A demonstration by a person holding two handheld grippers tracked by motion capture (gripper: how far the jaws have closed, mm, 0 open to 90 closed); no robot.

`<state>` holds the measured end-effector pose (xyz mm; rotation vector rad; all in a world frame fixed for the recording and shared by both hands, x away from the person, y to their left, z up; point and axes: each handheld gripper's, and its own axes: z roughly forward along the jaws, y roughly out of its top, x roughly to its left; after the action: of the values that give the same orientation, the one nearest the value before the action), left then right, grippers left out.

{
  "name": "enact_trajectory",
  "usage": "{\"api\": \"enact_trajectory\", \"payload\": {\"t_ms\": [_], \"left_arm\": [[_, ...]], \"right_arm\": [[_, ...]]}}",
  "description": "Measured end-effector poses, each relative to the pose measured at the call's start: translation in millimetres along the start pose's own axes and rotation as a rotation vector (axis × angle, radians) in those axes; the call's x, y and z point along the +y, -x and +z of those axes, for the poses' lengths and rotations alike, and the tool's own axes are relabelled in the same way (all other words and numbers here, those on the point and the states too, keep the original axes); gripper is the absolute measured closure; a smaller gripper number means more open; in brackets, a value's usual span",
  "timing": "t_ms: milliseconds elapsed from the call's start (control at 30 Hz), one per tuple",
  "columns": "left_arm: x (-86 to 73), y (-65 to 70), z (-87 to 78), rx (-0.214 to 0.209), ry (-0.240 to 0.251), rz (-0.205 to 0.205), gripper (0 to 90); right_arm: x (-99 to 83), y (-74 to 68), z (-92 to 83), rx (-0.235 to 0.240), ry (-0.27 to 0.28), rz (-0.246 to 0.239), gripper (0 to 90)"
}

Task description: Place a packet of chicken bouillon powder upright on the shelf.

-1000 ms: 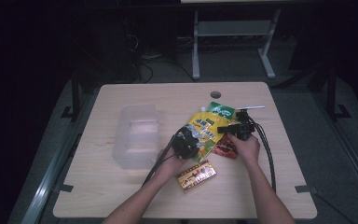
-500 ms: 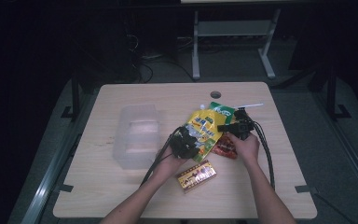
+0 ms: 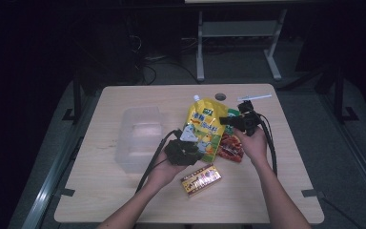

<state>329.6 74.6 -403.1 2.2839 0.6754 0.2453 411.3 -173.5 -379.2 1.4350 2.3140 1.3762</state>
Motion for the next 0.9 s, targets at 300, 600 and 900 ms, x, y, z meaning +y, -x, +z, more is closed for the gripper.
{"api": "enact_trajectory", "payload": {"t_ms": [300, 600, 900], "left_arm": [[-5.3, 3.7, -9.0, 0.023, 0.017, 0.003, 60.3], [-7.6, 1.9, -6.0, 0.035, 0.03, -0.018, 49.6], [-6.6, 2.9, -1.7, 0.04, 0.018, -0.014, 47.3]], "right_arm": [[9.8, -32.2, -10.0, -0.023, 0.015, -0.15, 90.0], [-3.1, -42.1, -30.4, -0.023, 0.055, -0.273, 89.7], [-20.9, -39.6, -42.0, 0.012, 0.074, -0.298, 89.2]]}}
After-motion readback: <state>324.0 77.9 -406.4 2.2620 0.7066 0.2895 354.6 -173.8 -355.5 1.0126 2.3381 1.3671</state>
